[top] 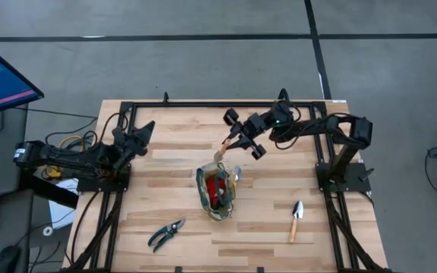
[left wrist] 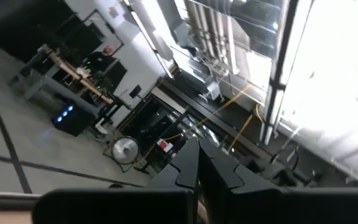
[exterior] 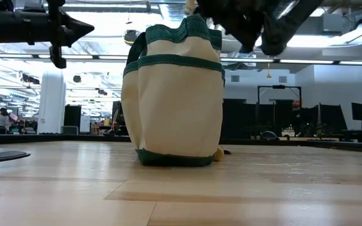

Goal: Pick & Place Garden tools in Gardening bag
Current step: Put the trowel into the gardening bag

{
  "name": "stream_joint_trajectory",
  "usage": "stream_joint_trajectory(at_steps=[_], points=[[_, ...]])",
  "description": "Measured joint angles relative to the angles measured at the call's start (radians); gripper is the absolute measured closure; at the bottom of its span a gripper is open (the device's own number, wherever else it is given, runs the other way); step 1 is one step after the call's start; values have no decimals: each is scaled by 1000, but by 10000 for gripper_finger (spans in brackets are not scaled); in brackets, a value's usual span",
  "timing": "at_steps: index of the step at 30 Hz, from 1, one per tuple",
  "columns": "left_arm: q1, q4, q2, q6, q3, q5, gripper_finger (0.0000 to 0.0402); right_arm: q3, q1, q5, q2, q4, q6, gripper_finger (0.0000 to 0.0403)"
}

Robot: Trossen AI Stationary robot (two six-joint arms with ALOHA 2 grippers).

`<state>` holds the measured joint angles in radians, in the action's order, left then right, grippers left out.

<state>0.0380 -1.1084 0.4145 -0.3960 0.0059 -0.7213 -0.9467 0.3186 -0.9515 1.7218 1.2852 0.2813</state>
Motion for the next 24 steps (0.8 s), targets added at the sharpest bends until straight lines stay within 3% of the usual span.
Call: stream_joint_trajectory(at_steps=[7,11,17,24], points=[[0,-8,0,59,0,93,393,-191,-140,204,0,-501,-179,340],[0,-7,0,59,0,243,373,-294,-203,348,0,-742,-276,340],[8,6,0,44,0,449,315,-365,-244,402,0,-774,-203,340],[21,35,35,82,0,468,242,-394,-309,433,36,-790,-169,340]])
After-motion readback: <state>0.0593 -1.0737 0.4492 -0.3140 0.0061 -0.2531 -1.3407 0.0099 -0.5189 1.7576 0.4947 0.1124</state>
